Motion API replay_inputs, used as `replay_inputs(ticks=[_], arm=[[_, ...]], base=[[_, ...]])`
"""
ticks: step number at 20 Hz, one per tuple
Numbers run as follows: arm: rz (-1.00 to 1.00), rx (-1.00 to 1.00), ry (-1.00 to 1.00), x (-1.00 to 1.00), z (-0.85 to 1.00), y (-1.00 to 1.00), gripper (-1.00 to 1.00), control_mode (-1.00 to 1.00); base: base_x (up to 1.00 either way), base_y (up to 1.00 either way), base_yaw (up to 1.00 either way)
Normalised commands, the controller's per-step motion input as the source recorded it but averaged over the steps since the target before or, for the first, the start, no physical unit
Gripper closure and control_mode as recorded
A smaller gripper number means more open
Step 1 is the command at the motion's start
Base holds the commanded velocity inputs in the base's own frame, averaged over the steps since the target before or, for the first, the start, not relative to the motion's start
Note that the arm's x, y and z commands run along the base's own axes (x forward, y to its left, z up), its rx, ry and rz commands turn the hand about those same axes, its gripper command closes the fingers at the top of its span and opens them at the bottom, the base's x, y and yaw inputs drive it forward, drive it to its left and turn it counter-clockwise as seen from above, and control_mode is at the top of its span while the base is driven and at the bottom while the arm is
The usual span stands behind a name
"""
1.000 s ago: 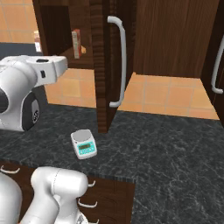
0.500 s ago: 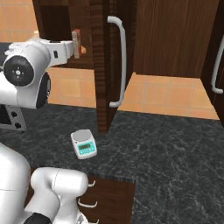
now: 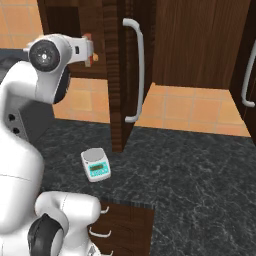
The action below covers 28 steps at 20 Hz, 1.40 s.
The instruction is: Pick the boxed food and place it on the digital scale for weighing, and close the cabinet.
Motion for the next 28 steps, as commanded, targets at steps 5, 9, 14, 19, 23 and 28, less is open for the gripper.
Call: replay_inputs(ticks=[5, 9, 14, 19, 23, 28], arm=[[0.00, 0.00, 0.05, 0.44, -0.03, 0.02, -1.00, -1.00], [0.00, -0.01, 0.00, 0.42, -0.09, 0.06, -1.00, -1.00], [0.00, -0.02, 0.01, 0.57, -0.10, 0.13, -1.00, -1.00], [0.00, 0.00, 0.02, 0.38, 0.00, 0.00, -1.00, -1.00], [0.00, 0.00, 0.02, 0.55, 0.00, 0.00, -1.00, -1.00], [0.00, 0.00, 0.00, 0.47, 0.00, 0.01, -1.00, -1.00]], base=[[0.00, 0.00, 0.00], [0.00, 0.00, 0.00], [0.00, 0.00, 0.00], [0.00, 0.00, 0.00], [0.00, 0.00, 0.00], [0.00, 0.00, 0.00]])
